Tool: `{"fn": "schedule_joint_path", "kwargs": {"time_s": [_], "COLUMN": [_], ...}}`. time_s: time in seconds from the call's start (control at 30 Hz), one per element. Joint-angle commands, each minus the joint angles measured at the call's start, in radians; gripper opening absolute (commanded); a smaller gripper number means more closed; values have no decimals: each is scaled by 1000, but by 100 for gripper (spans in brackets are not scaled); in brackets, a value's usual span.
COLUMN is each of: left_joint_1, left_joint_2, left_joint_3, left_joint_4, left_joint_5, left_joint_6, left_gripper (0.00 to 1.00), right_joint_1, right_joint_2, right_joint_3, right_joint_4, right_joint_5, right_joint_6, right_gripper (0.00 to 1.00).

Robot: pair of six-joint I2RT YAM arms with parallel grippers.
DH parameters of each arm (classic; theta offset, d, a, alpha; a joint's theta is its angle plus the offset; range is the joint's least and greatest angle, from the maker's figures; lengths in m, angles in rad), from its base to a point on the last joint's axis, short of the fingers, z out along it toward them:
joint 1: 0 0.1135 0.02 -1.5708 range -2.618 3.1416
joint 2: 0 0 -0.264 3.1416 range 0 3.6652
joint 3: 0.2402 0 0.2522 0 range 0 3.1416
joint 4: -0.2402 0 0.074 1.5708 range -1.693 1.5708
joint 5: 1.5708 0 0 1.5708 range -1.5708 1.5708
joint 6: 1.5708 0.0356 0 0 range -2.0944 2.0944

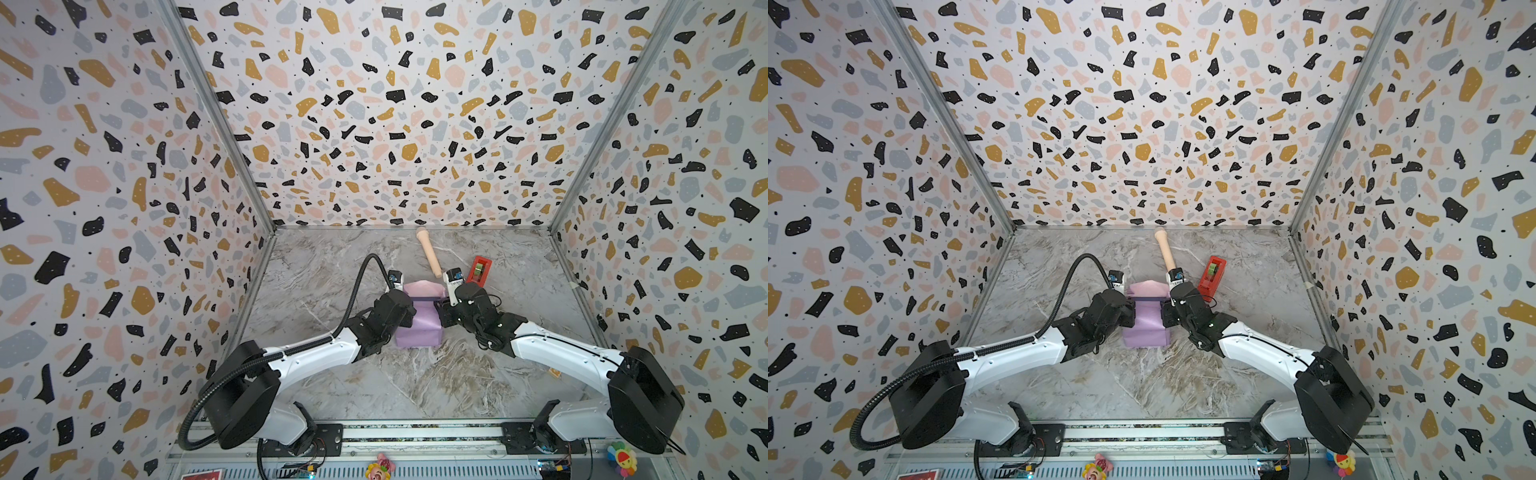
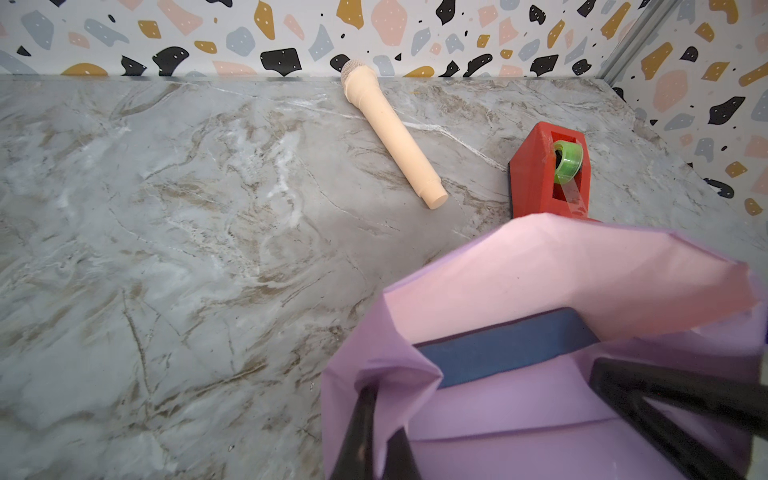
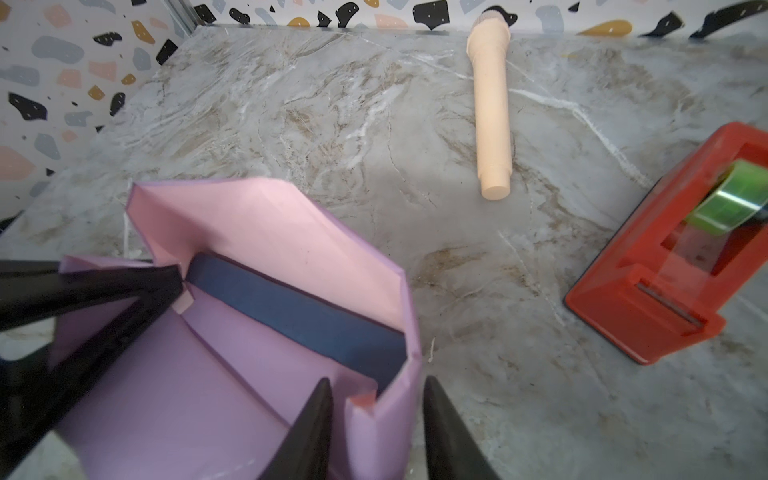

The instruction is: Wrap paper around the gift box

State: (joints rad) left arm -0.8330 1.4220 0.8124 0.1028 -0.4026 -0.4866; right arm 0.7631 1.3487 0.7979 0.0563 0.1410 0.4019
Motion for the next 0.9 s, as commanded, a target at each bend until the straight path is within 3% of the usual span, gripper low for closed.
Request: {"fn": "schedule_joint_path", "kwargs": {"time_s": [0.0, 0.23, 0.37, 0.6, 0.87], "left_joint_1": [-2, -2, -2, -1, 34], "left_joint_2": [10, 6, -4, -29, -86], "left_joint_3": [11, 8, 10, 8, -36], "left_joint_4": [27, 37, 36, 37, 79], "left_joint_5": [-31, -25, -23, -10, 60], "left_joint_6": [3, 0, -1, -9, -40], "left_gripper": [0, 0, 2, 21, 48], "right_joint_1": [-4, -6, -5, -4, -5], "right_joint_2": [-64, -194, -231, -166, -112], "right_joint_3": [24, -118, -220, -272, -258], "right_joint_4": [-25, 55, 115, 250, 326], "right_joint_5": [-67, -172, -221, -220, -174], "right_joint_6": [-17, -33, -67, -91, -52], "right_gripper": [51, 79, 87, 88, 72]}}
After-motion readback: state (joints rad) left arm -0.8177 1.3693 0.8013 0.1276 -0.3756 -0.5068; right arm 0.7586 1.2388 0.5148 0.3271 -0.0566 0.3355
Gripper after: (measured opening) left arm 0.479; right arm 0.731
